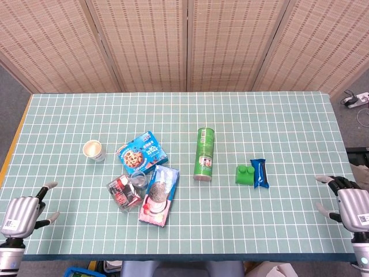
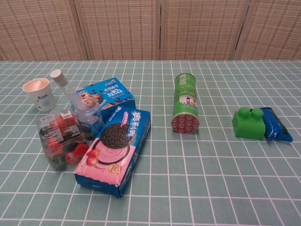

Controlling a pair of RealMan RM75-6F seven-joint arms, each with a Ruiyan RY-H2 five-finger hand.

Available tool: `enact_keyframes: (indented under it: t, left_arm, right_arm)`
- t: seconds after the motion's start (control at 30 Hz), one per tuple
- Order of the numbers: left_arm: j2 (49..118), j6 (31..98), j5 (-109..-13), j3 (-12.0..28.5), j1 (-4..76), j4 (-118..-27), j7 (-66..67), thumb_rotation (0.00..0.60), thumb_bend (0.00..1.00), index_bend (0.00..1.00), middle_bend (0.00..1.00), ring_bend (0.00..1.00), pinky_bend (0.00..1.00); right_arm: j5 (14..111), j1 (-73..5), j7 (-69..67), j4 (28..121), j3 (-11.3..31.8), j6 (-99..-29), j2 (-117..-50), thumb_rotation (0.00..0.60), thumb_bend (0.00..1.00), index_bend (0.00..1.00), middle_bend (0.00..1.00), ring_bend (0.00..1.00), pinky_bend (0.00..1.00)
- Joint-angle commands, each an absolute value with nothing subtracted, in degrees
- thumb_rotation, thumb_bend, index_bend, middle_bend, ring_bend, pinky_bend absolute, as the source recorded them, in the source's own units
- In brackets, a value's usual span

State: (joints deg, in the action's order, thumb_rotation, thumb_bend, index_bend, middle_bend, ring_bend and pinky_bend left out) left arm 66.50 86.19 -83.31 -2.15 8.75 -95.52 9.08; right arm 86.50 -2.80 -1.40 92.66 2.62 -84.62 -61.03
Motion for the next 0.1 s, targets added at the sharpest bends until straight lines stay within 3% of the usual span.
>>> enact_keyframes:
  t: [0.03,0.1]
  left_arm:
    - [66.5,85.9,-83.5,-1.8,8.7,-95.5,8.7,0.600,0.04,0.30,1.00,1.00,1.00]
    - [66.6,85.7,-83.4,-1.5,8.7,-95.2,8.9,0.600,0.04,0.30,1.00,1.00,1.00]
  right_arm:
    - [86.2,-2.9,-1.7,92.4,2.6,-84.3,-61.0,0.600,0.17,0.30,0.36,0.29,0.37]
    - [86.0,-3.0,-1.8,92.3,2.7,-84.0,-60.9,0.600,0.17,0.30,0.36,0.29,0.37]
